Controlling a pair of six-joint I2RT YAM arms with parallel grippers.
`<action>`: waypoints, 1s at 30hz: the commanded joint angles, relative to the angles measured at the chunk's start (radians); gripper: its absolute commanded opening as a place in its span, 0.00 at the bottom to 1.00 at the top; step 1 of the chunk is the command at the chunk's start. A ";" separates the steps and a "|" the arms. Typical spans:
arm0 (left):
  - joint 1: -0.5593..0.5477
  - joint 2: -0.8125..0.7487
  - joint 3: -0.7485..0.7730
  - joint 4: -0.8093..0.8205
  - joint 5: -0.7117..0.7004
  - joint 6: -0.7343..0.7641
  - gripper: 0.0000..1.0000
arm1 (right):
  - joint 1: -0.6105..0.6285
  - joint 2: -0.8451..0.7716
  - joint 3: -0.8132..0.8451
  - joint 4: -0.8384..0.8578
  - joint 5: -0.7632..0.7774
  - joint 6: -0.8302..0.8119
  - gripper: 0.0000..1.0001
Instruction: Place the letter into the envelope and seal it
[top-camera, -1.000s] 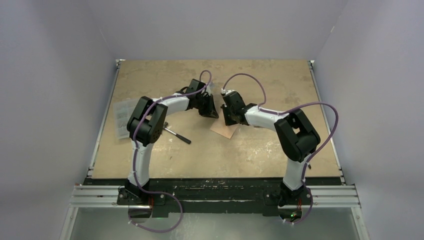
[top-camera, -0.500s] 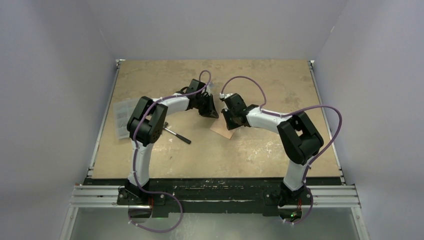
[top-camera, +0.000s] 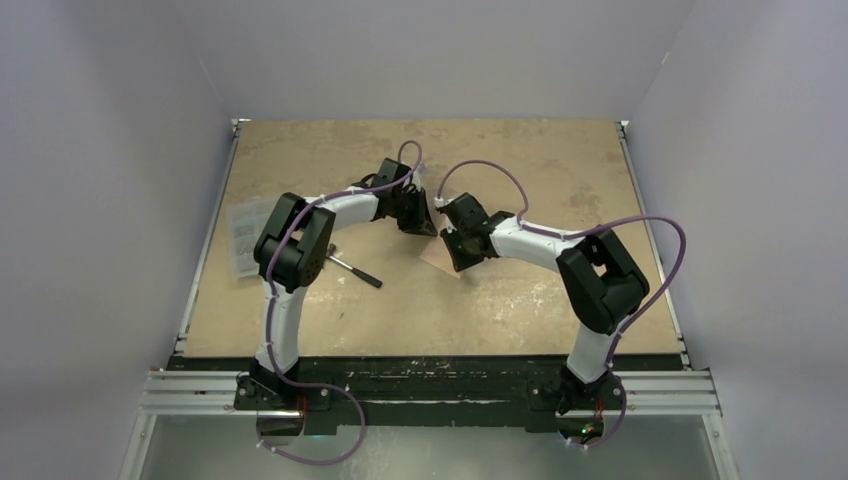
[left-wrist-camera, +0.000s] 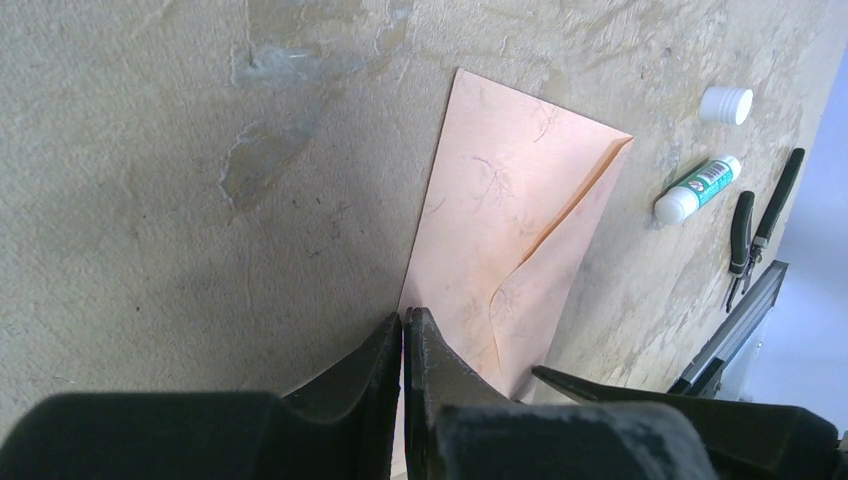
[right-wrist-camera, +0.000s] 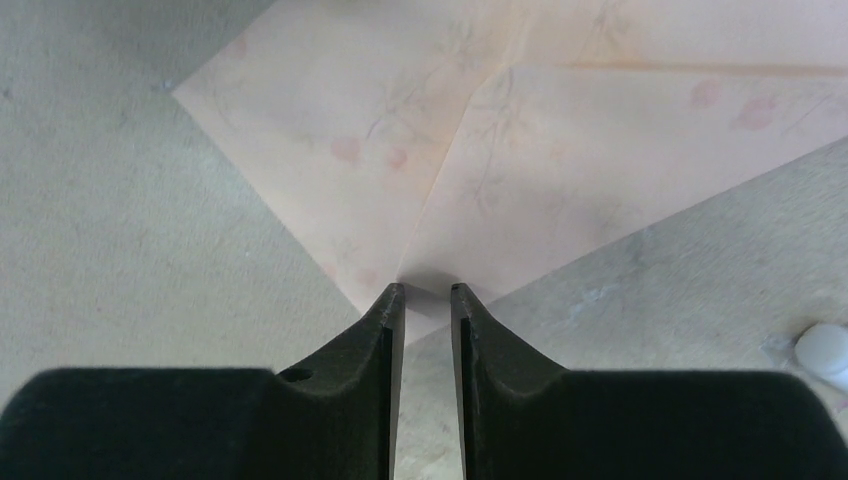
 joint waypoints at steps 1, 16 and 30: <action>0.001 0.078 -0.049 -0.078 -0.152 0.039 0.06 | 0.013 -0.020 -0.027 -0.135 -0.055 0.018 0.26; 0.001 0.070 -0.041 -0.038 -0.079 0.074 0.06 | -0.055 0.071 0.256 -0.066 0.165 0.189 0.00; 0.002 0.068 -0.031 -0.058 -0.098 0.086 0.06 | -0.055 0.182 0.281 -0.067 0.141 0.174 0.00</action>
